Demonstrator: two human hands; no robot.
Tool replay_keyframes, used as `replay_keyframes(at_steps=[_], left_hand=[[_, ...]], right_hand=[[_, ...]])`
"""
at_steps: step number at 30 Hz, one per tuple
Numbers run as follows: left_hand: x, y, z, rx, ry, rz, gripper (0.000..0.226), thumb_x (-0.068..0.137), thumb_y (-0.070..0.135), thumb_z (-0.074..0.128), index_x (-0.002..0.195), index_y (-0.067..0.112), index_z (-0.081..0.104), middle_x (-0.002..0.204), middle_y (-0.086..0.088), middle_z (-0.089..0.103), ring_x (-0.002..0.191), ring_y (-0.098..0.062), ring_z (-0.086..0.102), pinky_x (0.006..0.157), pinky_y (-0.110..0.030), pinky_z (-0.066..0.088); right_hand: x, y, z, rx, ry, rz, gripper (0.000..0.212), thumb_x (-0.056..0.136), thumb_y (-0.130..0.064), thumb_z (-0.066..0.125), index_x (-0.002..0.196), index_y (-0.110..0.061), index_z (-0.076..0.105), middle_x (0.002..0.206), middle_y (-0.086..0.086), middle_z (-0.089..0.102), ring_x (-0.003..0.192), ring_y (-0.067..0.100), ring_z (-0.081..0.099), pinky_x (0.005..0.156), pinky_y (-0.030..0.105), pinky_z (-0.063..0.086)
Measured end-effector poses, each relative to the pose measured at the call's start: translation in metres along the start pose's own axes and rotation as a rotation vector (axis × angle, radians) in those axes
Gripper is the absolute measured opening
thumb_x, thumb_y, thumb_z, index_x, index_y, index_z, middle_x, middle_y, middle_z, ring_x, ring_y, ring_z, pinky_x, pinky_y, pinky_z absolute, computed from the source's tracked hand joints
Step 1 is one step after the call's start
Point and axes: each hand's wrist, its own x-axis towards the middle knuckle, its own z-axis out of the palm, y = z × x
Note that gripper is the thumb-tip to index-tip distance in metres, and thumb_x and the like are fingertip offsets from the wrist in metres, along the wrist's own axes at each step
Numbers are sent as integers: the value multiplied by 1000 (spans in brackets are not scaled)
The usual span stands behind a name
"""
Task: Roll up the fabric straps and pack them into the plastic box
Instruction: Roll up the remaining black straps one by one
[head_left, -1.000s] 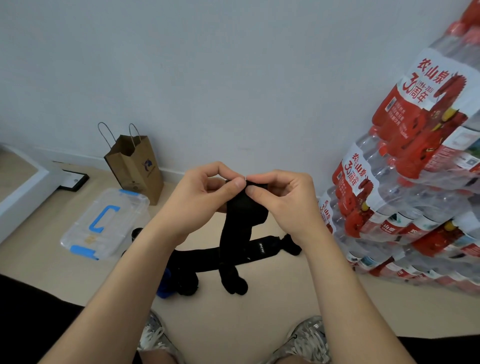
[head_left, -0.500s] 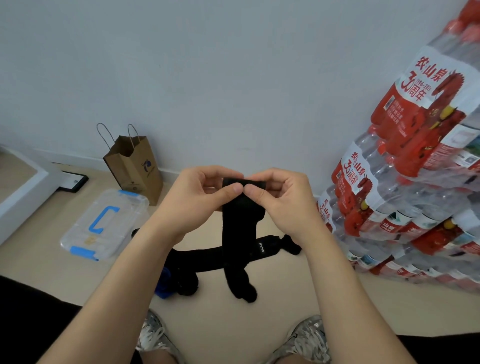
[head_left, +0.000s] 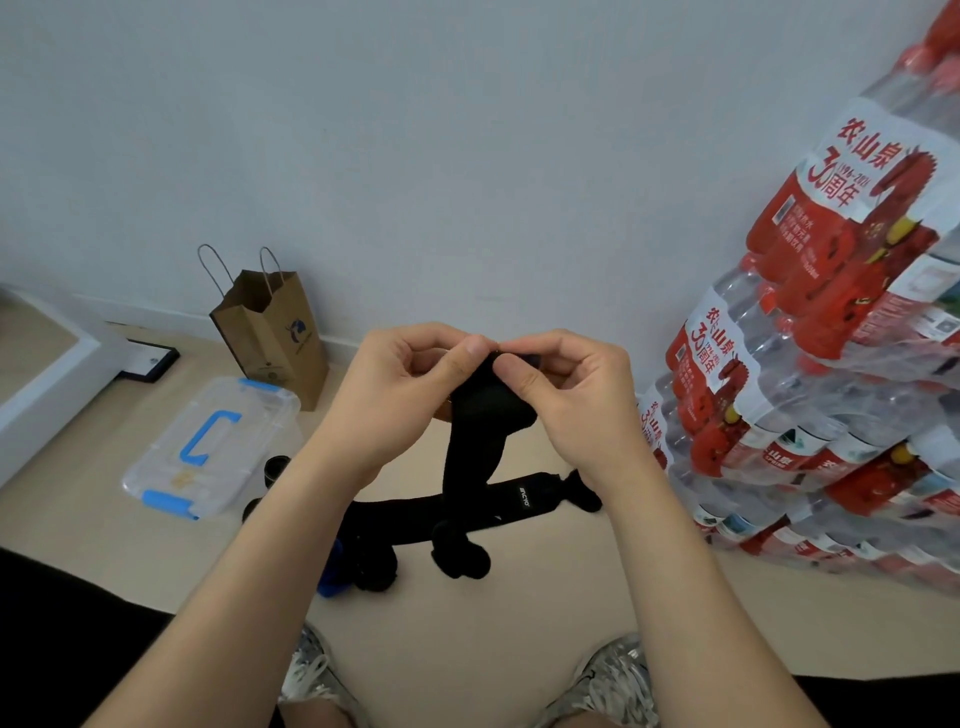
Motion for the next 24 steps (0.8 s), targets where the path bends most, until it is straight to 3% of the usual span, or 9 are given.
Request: replay_keyframes(at_steps=[3,6,9,11,13,16,19,24], left_hand=[[1,-2,-3,36,47,17,10,102,13,74,107,12,83,98,-9,84,95,-26,82,84,-33,66],[0,-3,-9,61,61,5,17,98,10,78,113,17,82,99,-6,84,97,-22,82,89,-29,64],[0,-3,-9,-4,74,-32,19,94,15,83,112,17,83,100,-11,83,98,-27,82,92,-34,65],[0,-4,-6,-120,55,-81,21,92,26,84,111,15,84,105,-16,82,102,-32,81,94,-39,65],[0,-4,-6,-127,-10,-126,21,98,32,77,110,16,84,106,-16,82,102,-33,81,92,-39,65],[0,-5,-10,10,-24,-76,12,103,22,72,105,21,84,99,-10,84,95,-26,82,81,-29,65],[-1,-6,-10,5,-16,-22,13,100,13,75,110,17,83,102,-8,84,100,-25,81,86,-29,65],[0,-8,-1,23,5,43,15,106,18,68,116,17,80,108,-2,83,106,-19,79,90,-25,61]], right_hand=[[0,1,0,9,-39,-4,17,91,-11,86,104,-21,84,102,4,84,99,23,82,85,30,64],[-1,2,-2,35,-109,56,19,92,-23,84,112,-24,84,107,6,83,104,25,80,91,37,64],[0,4,-2,-31,-63,62,21,92,-26,84,112,-26,84,104,6,84,102,27,81,95,50,65],[1,4,-1,-59,-24,10,19,91,-21,85,109,-25,85,100,3,84,97,24,82,89,44,67],[2,1,-1,-107,-23,-16,20,89,-21,86,107,-28,85,97,-1,84,94,20,82,84,38,67],[2,0,-5,-117,-96,27,20,87,-23,86,106,-29,85,99,-1,84,96,20,82,87,39,67],[1,-2,-7,-81,-114,92,23,86,-38,87,107,-29,84,96,4,84,93,24,82,86,45,68],[3,-1,-5,-108,-54,-24,19,89,-17,87,106,-25,84,101,-1,84,97,20,82,90,41,66]])
